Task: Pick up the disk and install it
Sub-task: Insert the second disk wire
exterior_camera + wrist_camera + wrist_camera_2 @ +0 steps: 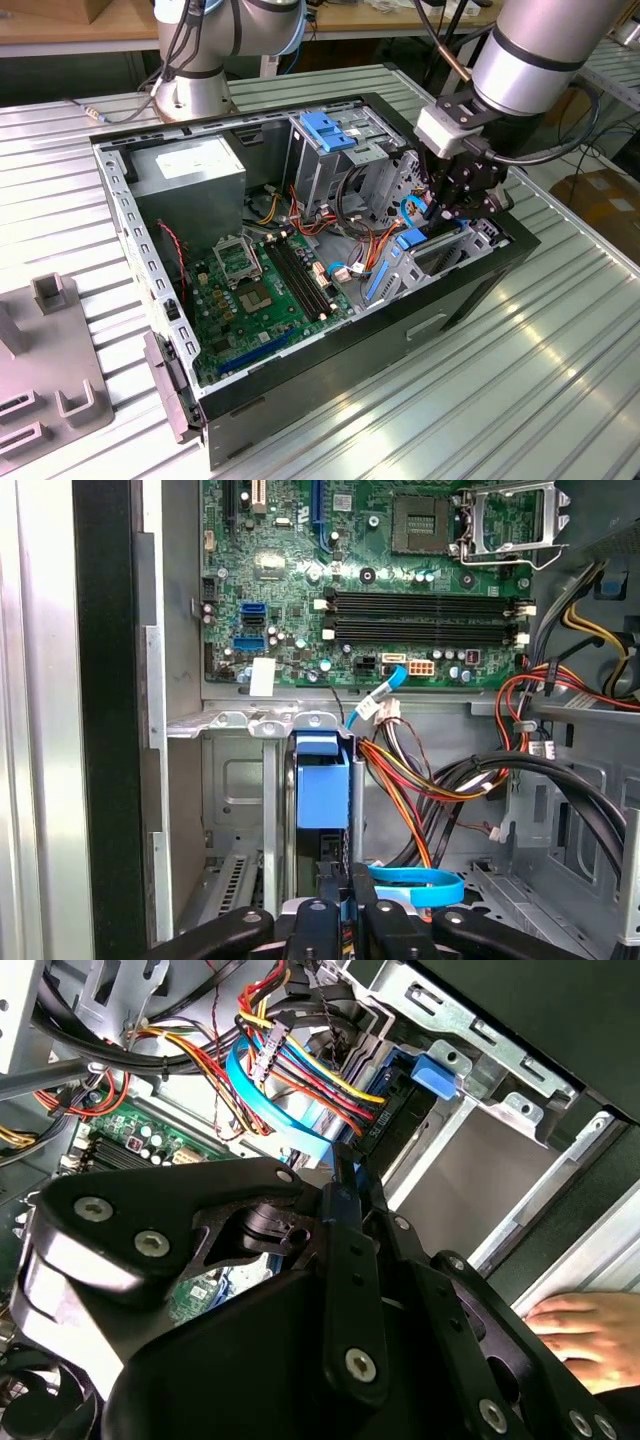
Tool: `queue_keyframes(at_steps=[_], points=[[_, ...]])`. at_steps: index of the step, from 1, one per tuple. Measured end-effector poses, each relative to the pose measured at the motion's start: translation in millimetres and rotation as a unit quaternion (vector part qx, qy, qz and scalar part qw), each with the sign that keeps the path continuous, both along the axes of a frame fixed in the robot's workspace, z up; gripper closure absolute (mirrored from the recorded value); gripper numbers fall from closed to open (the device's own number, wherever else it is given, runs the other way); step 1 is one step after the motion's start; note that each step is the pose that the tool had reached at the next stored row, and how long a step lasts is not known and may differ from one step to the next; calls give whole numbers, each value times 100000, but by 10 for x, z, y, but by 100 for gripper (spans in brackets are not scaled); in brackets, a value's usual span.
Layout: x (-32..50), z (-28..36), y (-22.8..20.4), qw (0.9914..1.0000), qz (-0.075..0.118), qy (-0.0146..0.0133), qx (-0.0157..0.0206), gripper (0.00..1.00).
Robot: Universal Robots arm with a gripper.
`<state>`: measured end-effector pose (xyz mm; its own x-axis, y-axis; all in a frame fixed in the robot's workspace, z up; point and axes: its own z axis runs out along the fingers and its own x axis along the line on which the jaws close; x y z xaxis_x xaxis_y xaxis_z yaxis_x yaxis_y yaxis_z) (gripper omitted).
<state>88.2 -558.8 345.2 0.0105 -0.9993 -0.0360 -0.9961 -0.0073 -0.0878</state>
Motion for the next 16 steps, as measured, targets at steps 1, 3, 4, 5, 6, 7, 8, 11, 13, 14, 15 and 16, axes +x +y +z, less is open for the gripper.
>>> queue_keyframes(at_steps=[1, 3, 4, 5, 6, 7, 8, 11, 13, 14, 15, 16], points=[[0, -1, 0, 100000, -5, 1, 126, 84], [0, -5, 0, 100000, 0, 1, 269, 84], [0, -12, 0, 99999, -1, 0, 330, 84], [0, -34, -1, 99999, -5, -1, 400, 84], [0, -48, -1, 99999, -1, 1, 406, 84], [0, -52, -1, 99999, 0, 2, 409, 84], [0, -52, -1, 99999, -3, 2, 411, 84], [0, -56, -1, 99999, 0, 1, 435, 84], [0, -58, -1, 99999, -2, -6, 466, 83], [1, -50, -1, 99999, 2, -5, 484, 83], [0, -25, -1, 99999, -1, 0, 467, 76], [0, 6, -1, 99999, -1, 2, 437, 76]])
